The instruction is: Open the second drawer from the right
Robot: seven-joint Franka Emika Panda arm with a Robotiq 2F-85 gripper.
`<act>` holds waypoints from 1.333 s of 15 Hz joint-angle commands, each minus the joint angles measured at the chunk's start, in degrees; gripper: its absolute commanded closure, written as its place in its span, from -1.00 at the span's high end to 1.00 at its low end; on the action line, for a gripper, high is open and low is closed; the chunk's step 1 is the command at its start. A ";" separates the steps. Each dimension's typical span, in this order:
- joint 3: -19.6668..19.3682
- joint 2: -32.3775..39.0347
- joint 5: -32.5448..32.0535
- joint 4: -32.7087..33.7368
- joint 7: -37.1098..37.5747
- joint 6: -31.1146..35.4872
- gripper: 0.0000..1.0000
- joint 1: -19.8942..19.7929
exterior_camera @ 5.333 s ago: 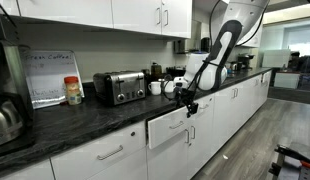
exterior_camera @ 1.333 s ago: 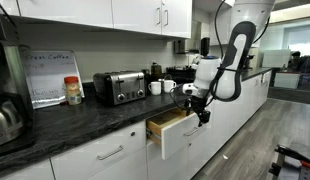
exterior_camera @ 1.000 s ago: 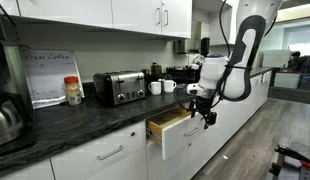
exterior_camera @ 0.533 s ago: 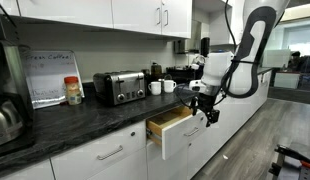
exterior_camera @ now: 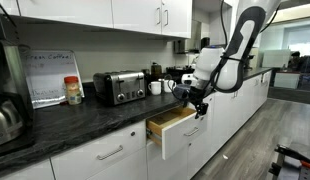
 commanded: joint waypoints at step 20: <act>23.51 12.19 12.47 13.41 -18.69 -23.32 1.00 -23.59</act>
